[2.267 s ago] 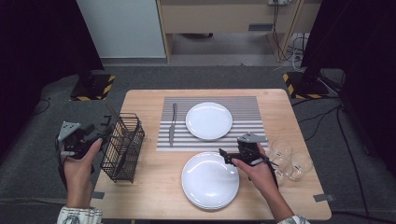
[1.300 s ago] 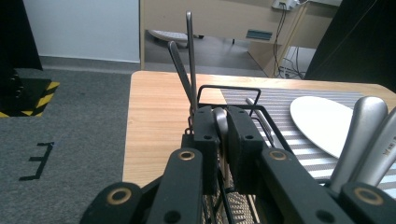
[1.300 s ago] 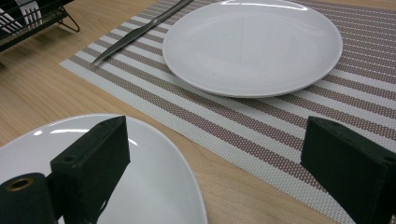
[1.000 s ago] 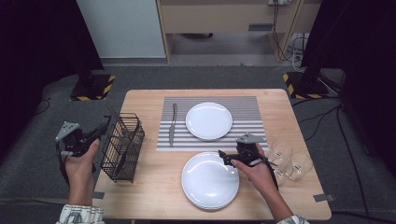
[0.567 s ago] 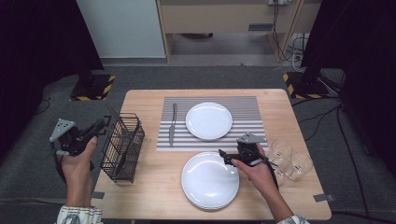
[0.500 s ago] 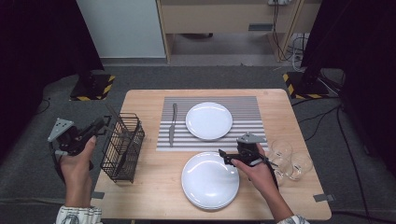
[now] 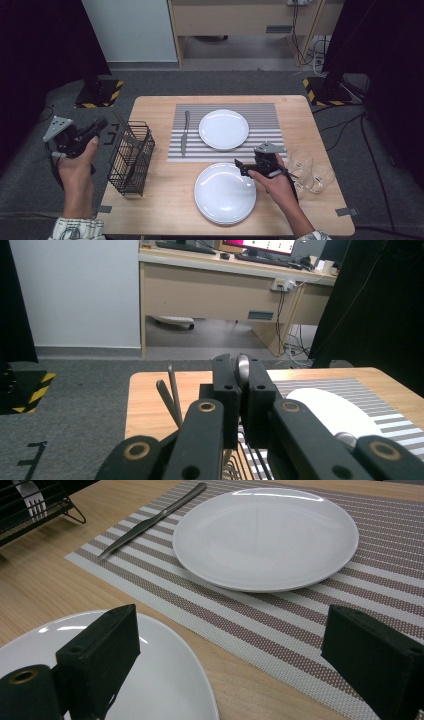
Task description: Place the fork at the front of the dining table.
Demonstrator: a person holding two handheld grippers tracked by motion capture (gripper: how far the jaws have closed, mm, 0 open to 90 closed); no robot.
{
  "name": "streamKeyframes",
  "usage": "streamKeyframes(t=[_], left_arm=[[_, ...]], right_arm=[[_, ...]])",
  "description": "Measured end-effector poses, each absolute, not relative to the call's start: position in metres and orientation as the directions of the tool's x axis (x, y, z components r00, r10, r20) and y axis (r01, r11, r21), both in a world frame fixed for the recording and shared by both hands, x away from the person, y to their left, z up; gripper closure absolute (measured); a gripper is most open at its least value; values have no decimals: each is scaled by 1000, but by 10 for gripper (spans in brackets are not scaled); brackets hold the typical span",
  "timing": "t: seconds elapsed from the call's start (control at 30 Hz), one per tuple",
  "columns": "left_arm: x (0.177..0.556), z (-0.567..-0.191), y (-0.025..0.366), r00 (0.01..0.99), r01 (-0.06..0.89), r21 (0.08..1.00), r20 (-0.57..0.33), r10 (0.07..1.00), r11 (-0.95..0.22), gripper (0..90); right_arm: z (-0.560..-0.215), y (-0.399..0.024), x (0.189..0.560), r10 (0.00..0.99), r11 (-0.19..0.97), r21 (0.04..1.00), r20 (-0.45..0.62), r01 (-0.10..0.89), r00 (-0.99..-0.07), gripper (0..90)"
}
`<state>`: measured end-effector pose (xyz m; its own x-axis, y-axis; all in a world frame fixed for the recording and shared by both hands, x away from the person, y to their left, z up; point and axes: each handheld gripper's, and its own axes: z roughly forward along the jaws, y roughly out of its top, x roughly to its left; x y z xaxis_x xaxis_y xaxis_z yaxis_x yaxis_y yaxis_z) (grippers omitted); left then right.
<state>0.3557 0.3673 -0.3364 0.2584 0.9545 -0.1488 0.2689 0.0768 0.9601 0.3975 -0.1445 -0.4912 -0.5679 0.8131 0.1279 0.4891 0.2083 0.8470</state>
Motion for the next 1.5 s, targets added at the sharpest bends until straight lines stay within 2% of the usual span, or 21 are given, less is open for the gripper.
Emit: streamKeyframes(t=[0.47,0.83,1.5], left_arm=[[365,-315,367,256,265,961,-149,955,79,864],[369,-298,352,287,244,967,-138,948,67,864],[385,-298,322,331,247,967,-143,933,61,864]], right_arm=[[-491,-145,397,812,211,847,127,488,-570,85],[-490,-144,396,811,208,850,127,484,-571,85],[-488,-146,396,812,203,854,127,480,-569,85]])
